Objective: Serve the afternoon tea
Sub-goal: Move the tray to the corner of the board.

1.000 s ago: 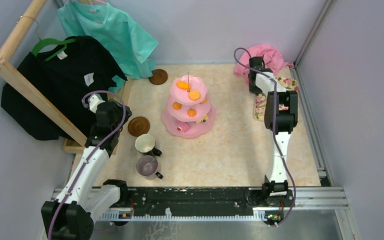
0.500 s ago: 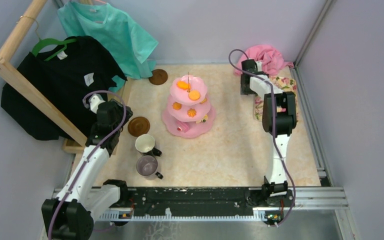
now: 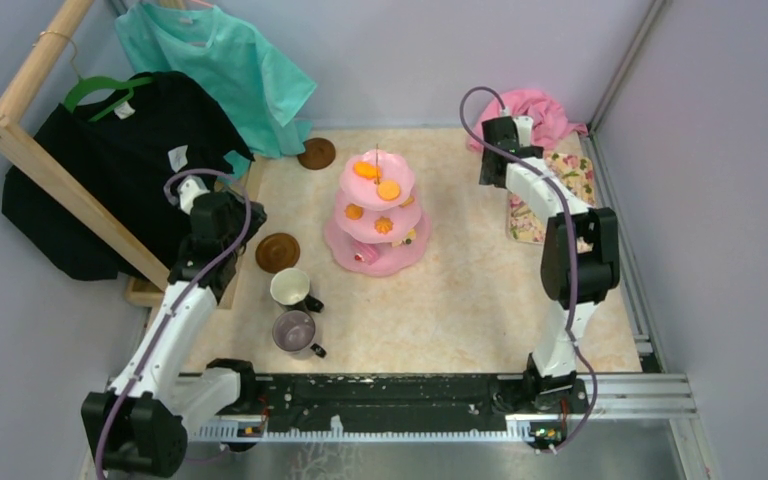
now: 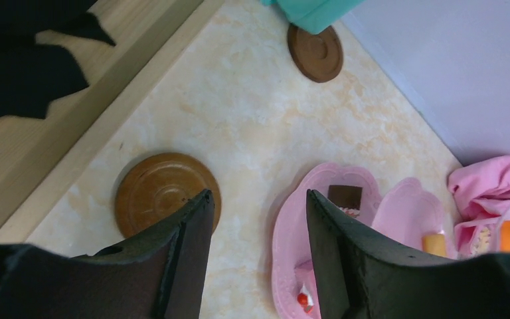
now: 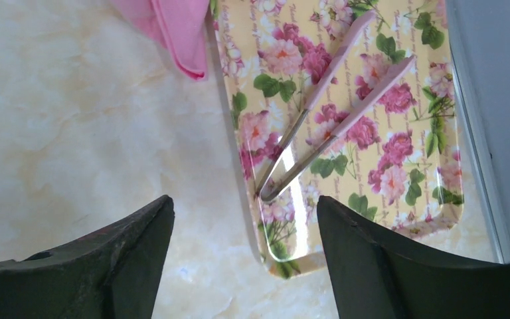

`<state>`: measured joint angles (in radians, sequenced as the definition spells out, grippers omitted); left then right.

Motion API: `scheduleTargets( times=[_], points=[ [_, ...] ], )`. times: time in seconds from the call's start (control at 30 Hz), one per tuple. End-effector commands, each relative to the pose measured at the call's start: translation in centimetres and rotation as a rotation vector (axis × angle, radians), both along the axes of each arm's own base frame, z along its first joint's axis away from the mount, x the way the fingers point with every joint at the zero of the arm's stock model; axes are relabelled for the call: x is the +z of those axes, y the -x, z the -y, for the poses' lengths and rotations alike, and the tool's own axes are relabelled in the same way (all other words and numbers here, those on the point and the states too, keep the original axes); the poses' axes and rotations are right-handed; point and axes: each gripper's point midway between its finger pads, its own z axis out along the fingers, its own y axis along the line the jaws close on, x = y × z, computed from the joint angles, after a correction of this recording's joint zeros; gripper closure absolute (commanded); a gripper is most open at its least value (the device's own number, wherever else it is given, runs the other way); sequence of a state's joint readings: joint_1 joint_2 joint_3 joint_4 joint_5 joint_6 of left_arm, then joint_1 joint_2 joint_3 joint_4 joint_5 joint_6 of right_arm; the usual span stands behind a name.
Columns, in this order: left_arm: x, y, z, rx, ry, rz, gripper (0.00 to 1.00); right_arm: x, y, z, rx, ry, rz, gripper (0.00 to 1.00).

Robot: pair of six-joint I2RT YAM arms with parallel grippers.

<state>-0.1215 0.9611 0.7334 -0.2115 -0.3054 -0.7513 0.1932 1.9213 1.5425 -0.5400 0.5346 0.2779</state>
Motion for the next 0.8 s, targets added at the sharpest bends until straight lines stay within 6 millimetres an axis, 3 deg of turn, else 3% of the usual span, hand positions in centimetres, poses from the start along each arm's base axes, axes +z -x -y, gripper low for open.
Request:
scheduleTargets(
  times=[0.0, 0.17, 0.27, 0.37, 0.57, 0.77],
  points=[
    [4.5, -3.4, 1.3, -0.081, -0.005, 0.112, 0.41, 6.1, 0.3, -1.2, -0.031, -0.077, 0.214, 0.26],
    [4.9, -8.9, 3.3, -0.22, -0.096, 0.077, 0.41, 8.0, 1.0, -3.3, 0.03, -0.164, 0.254, 0.47],
    [3.4, -12.6, 4.2, -0.302, -0.168, 0.016, 0.42, 8.2, 1.3, -4.5, 0.065, -0.197, 0.246, 0.55],
    [0.7, -16.1, 5.3, -0.373, -0.195, -0.05, 0.44, 8.1, 1.6, -5.4, 0.091, -0.215, 0.248, 0.64],
    [-1.8, -21.4, 6.6, -0.427, -0.243, -0.095, 0.47, 7.5, 1.8, -7.2, 0.14, -0.247, 0.237, 0.98],
    [-3.9, -25.4, 7.4, -0.436, -0.231, -0.099, 0.53, 7.6, 2.0, -8.7, 0.173, -0.255, 0.237, 1.0]
  ],
)
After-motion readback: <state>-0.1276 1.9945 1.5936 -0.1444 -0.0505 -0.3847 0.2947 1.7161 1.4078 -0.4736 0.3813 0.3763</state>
